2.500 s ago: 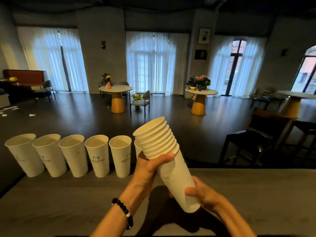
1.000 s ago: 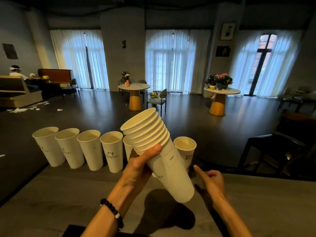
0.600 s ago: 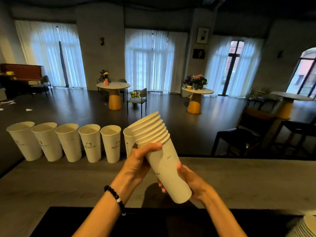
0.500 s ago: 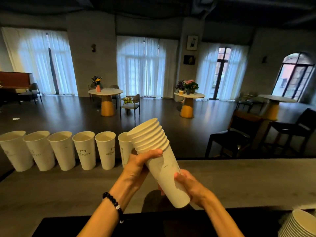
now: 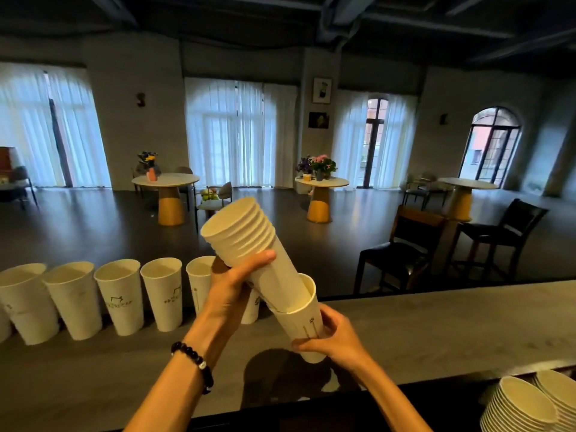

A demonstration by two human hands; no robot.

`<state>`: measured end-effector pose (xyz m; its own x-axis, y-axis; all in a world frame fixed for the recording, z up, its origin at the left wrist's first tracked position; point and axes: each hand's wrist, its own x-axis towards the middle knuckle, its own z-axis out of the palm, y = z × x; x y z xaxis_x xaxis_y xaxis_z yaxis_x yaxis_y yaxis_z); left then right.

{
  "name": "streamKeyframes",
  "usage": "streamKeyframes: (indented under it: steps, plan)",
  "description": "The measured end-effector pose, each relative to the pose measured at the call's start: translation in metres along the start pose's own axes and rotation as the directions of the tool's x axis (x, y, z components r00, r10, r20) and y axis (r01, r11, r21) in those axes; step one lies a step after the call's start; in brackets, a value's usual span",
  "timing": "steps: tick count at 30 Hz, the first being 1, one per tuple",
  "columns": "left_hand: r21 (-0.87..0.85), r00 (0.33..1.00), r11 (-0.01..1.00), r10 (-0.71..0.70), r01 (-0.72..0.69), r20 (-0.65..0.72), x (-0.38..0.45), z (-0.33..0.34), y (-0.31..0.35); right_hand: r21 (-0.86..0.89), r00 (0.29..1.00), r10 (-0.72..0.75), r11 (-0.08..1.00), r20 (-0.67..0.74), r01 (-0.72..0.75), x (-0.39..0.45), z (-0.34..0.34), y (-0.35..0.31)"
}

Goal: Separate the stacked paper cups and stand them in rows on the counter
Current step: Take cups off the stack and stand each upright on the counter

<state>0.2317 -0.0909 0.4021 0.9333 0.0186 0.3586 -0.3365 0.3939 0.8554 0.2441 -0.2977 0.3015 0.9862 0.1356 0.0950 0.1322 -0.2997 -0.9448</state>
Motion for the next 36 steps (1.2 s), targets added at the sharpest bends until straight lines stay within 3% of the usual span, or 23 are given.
streamKeyframes:
  steps: [5, 12, 23, 36]
  plan:
    - [-0.049, 0.989, 0.998, 0.036, -0.043, -0.142, 0.016, 0.01, -0.004, -0.041, 0.998, 0.043, 0.998, 0.04, -0.041, 0.033, -0.029, 0.033]
    - [-0.059, 0.961, 0.995, 0.068, -0.086, -0.267, 0.022, 0.028, -0.017, 0.021, 0.996, 0.085, 0.996, -0.008, -0.085, 0.089, -0.055, 0.067]
    - [0.099, 0.96, 0.99, 0.122, -0.1, -0.252, 0.036, 0.018, -0.025, 0.153, 0.989, 0.144, 0.978, -0.021, -0.139, 0.148, -0.04, 0.091]
    - [0.015, 0.969, 0.997, 0.074, -0.073, -0.234, 0.053, 0.01, -0.047, 0.136, 0.992, 0.112, 0.984, 0.054, -0.118, 0.18, -0.011, 0.094]
